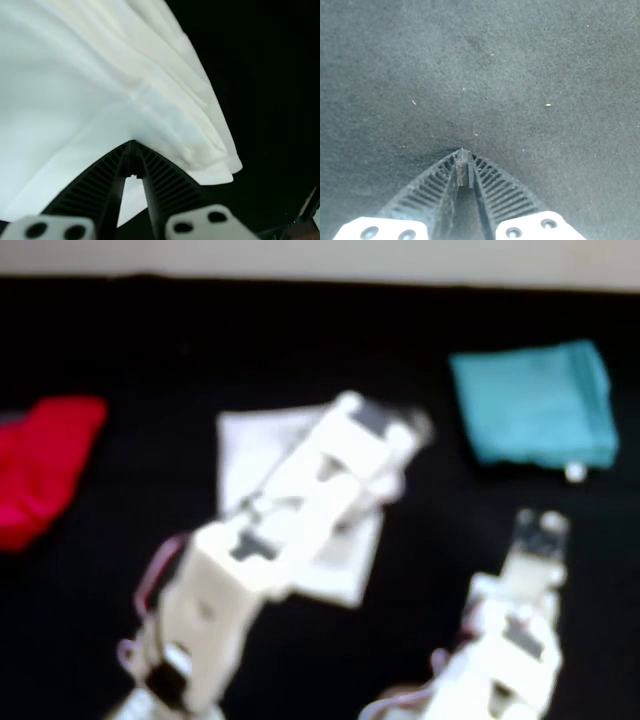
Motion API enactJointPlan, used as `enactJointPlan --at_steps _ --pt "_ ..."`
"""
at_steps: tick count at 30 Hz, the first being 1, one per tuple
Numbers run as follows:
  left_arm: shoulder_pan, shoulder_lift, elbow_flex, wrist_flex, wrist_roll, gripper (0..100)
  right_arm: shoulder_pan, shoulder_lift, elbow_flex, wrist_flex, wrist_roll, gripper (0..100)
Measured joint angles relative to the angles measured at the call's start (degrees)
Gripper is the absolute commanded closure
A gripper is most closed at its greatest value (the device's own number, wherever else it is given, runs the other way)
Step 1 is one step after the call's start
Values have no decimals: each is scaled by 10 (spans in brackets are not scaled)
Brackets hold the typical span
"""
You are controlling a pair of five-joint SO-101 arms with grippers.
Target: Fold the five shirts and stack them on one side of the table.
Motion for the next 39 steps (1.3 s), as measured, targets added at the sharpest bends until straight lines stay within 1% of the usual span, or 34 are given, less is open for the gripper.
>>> enactJointPlan --at_steps 3,6,9,12,15,18,20,24,27,29,32,34,37,38,39 --pt "17 0 0 30 0 991 0 0 0 0 0 992" --pt "18 -22 0 38 0 991 0 0 0 0 0 992" --pt "12 -80 0 40 0 991 0 0 0 0 0 992" --pt "-11 -151 0 41 0 991 0 0 0 0 0 992" --pt "-54 -219 0 41 0 991 0 0 0 0 0 992" --pt "-116 -254 0 41 0 991 0 0 0 0 -1 992" --pt "-167 -257 5 41 0 991 0 0 0 0 -1 992" --pt "-265 -251 55 33 0 991 0 0 0 0 -1 992" --pt "-294 -222 105 2 0 991 0 0 0 0 -1 992" --pt "-290 -200 114 -22 0 987 0 0 0 0 -1 992" --pt "-258 -184 117 -55 0 979 0 0 0 0 -1 992" --pt "-227 -177 105 -61 0 921 0 0 0 0 -1 992" --pt "-164 -168 76 -62 0 793 0 0 0 0 -1 992" --pt "-143 -162 69 -62 0 773 0 0 0 0 -1 992" --pt "-124 -156 62 -62 0 774 0 0 0 0 -1 992"
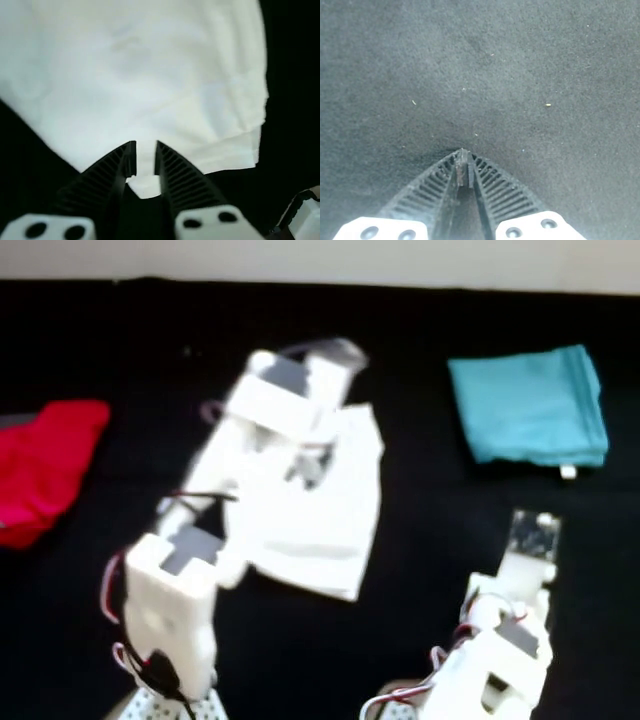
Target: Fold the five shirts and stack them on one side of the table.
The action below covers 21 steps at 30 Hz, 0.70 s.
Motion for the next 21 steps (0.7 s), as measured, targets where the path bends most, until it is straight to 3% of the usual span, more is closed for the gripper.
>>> enactJointPlan --at_steps 7,10,15,21 --pt "95 75 -17 -37 1 786 0 0 0 0 0 992" --pt "113 104 -67 -47 47 786 0 0 0 0 0 992" --pt "125 173 -185 -47 138 786 0 0 0 0 0 992" --pt "107 261 -273 -30 156 787 0 0 0 0 0 992"
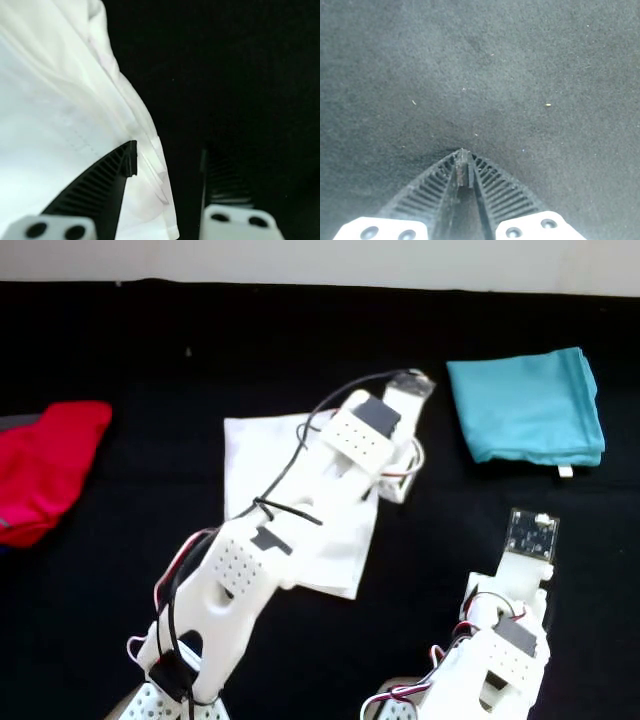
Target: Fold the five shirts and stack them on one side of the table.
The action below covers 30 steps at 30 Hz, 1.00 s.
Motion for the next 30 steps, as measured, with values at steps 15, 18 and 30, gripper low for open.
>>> enactJointPlan --at_steps 15,18,30 --pt "-25 66 -131 85 0 787 0 0 0 0 0 992" --pt "-40 96 -145 85 0 787 0 0 0 0 0 992" --pt "-55 113 -202 85 -74 921 0 0 0 0 0 992"
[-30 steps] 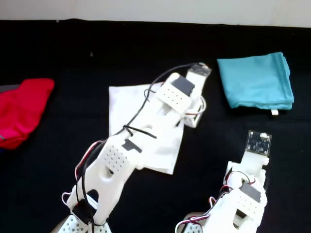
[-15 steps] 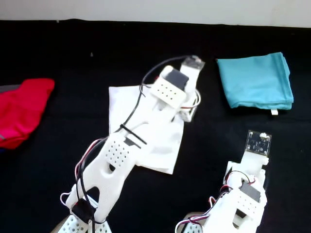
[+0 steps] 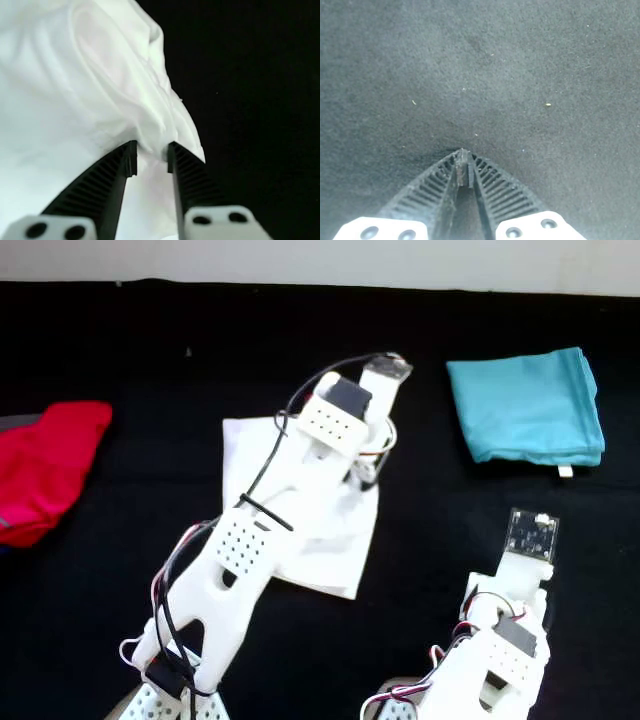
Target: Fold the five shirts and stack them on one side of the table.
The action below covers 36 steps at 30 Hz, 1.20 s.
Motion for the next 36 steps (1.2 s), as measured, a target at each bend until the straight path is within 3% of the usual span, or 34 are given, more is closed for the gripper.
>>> enactJointPlan --at_steps 4,7,10,21,27,36 --pt "0 0 0 0 -4 878 0 0 0 0 0 992" --pt "0 0 0 0 -4 903 0 0 0 0 0 992" --pt "0 0 0 0 -4 990 0 0 0 0 0 992" --pt "-18 1 -36 33 -4 992 0 0 0 0 0 992" --pt "-126 -72 -75 55 -5 992 0 0 0 0 0 991" --pt "-370 -206 -76 59 -40 992 0 0 0 0 0 991"
